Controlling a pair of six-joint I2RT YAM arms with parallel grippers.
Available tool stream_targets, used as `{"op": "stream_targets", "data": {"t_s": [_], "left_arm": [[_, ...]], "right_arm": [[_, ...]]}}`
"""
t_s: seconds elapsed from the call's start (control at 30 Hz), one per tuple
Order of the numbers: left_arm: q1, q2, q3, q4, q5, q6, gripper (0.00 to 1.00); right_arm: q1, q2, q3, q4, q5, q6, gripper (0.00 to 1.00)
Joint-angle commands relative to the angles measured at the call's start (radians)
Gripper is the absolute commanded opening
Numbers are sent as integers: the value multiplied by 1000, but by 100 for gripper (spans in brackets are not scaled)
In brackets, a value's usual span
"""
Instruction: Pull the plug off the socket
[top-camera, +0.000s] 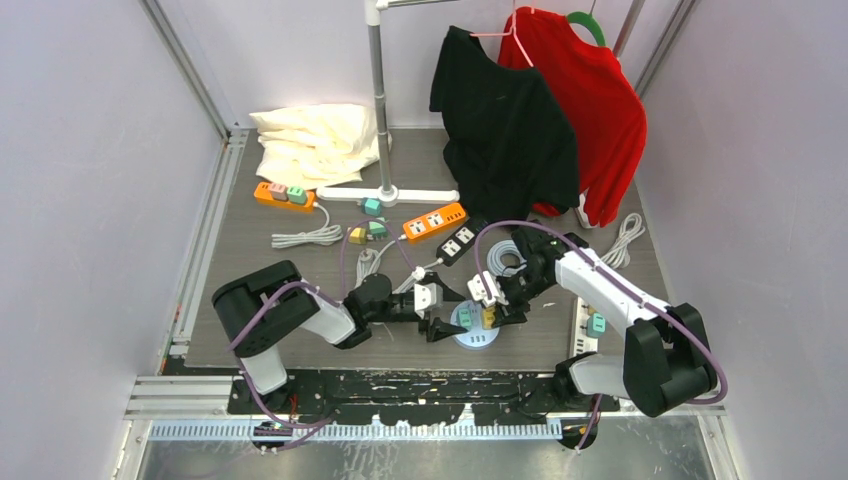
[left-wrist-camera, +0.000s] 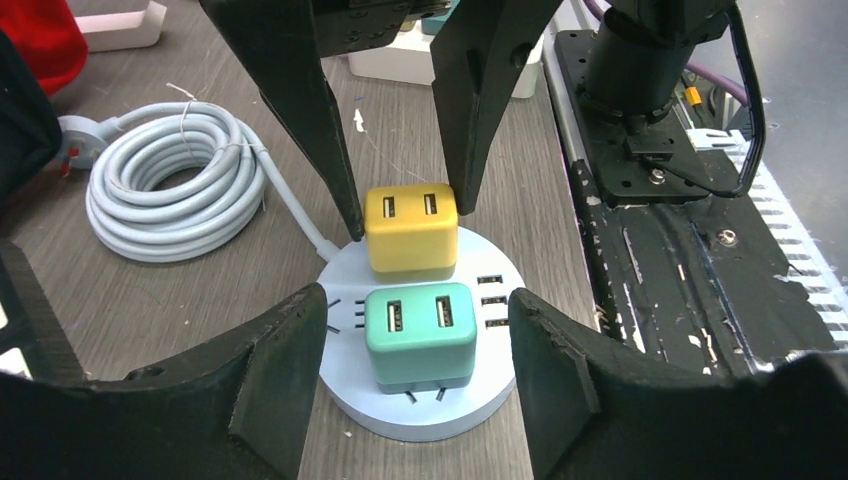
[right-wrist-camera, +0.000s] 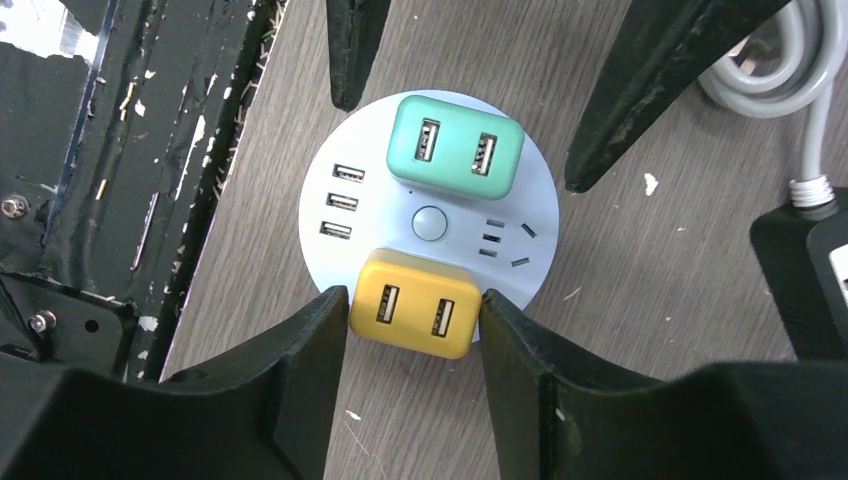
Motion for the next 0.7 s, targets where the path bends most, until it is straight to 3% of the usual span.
{"op": "stream_targets", "data": {"t_s": [0.0, 0.23, 0.67], "left_arm": [[-20, -4, 17, 33, -28, -45, 66], [-82, -27, 27, -84, -169, 20, 68], [-94, -4, 66, -137, -194, 48, 66]], "right_arm": [[3, -17, -21, -1, 10, 26, 59], [3, -28, -34, 23, -7, 70, 74], [8, -28, -41, 74, -24, 139, 65]]}}
